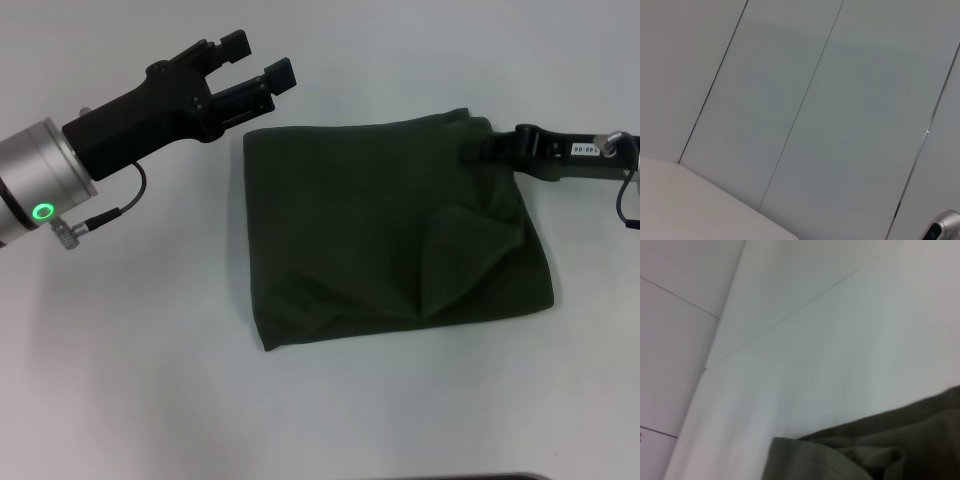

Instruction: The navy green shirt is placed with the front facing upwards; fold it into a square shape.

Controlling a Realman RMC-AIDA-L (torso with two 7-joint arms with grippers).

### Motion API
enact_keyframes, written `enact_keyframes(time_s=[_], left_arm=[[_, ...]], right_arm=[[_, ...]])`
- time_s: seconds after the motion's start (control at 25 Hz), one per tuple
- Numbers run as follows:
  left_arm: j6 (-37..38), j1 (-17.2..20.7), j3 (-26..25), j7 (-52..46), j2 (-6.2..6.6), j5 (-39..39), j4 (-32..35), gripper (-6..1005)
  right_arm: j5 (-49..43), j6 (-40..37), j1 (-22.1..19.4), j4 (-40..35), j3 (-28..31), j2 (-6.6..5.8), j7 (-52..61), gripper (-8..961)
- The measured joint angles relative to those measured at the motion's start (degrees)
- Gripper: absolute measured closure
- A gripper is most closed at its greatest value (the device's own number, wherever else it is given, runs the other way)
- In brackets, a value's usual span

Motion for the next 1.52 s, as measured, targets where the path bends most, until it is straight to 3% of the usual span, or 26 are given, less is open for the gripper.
enact_keyframes(time_s=[1.04, 1.52], left_arm=[[0.17, 0.62, -0.09, -0.05, 0.0, -1.22, 0.35, 111], [0.14, 1.0, -0.09, -0.03, 0.09, -3.16, 0.54, 112]], right_arm=[[4.58, -11.26, 5.3, -7.04, -0.19, 1.35, -1.59, 878], [6.15, -11.96, 2.89, -8.22, 0.36, 0.23, -1.18, 878]])
